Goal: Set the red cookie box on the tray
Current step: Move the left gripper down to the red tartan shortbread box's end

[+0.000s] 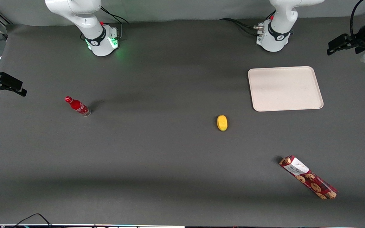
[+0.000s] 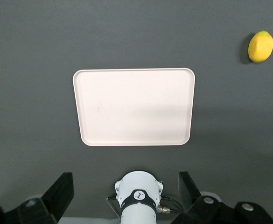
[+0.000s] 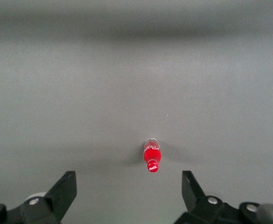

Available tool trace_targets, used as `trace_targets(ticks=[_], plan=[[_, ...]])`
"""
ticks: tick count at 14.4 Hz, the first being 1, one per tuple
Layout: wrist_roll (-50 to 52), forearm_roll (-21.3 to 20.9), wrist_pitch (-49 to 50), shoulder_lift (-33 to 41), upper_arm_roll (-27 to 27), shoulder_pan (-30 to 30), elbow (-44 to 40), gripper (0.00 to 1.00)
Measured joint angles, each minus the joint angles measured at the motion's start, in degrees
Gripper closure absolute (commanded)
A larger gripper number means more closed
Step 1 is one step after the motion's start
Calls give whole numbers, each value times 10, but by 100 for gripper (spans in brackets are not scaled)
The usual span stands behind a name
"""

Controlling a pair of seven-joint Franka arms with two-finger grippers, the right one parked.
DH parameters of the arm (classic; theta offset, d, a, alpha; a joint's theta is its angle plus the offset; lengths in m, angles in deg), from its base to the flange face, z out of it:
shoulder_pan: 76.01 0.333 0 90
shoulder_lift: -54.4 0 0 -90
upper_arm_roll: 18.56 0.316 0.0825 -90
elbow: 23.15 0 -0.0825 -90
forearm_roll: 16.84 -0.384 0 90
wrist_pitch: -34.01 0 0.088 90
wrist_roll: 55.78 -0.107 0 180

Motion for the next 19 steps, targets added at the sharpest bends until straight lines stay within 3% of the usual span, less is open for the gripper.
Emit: trace_targets(ticks=[7, 10, 19], plan=[[-2, 0, -1, -17, -2, 0, -22, 0], [6, 0, -26, -58, 8, 1, -49, 0], [194, 51, -272, -402, 26, 5, -188, 0]])
